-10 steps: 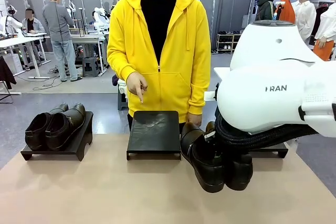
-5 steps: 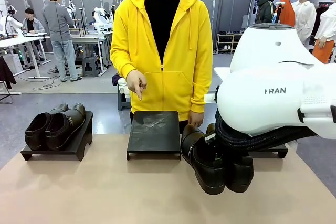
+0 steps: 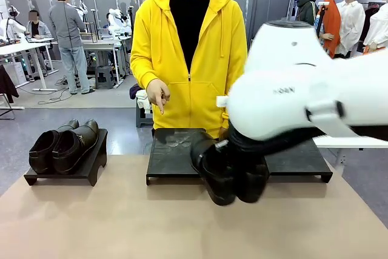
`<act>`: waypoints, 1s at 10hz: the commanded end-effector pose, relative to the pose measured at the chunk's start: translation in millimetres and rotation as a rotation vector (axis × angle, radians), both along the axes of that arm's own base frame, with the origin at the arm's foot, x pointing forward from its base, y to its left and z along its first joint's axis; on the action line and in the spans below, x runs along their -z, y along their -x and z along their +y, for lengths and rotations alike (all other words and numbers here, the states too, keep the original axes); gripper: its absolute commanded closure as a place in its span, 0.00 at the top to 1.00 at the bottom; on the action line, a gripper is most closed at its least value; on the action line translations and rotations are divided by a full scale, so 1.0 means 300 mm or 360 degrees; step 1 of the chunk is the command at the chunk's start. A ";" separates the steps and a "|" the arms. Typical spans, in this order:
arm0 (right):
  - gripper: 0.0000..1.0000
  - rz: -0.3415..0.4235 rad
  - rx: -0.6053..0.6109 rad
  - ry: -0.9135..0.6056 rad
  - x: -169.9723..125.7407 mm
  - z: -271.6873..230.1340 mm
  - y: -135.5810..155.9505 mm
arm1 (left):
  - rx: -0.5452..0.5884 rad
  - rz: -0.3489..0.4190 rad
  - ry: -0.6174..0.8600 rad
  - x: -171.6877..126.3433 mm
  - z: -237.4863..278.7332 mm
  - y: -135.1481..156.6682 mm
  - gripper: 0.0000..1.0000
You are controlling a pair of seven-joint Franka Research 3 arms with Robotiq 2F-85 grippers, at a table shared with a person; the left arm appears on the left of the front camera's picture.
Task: Place the shoes on the stand as instructed by the person.
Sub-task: Pick up another pair of Shoes and place it on the Shoes Stand indicated by the person.
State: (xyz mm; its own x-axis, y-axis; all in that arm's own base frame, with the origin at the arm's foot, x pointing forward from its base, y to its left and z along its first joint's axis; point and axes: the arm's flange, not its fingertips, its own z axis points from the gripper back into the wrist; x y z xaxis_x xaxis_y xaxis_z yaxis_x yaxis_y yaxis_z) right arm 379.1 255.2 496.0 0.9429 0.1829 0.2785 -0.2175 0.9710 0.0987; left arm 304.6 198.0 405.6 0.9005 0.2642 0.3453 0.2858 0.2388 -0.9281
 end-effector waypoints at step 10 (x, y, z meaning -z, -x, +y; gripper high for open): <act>0.07 -0.0236 0.0349 0.0203 0.114 0.495 -0.545 | 0.0007 -0.0037 0.0022 -0.003 -0.004 0.004 1.00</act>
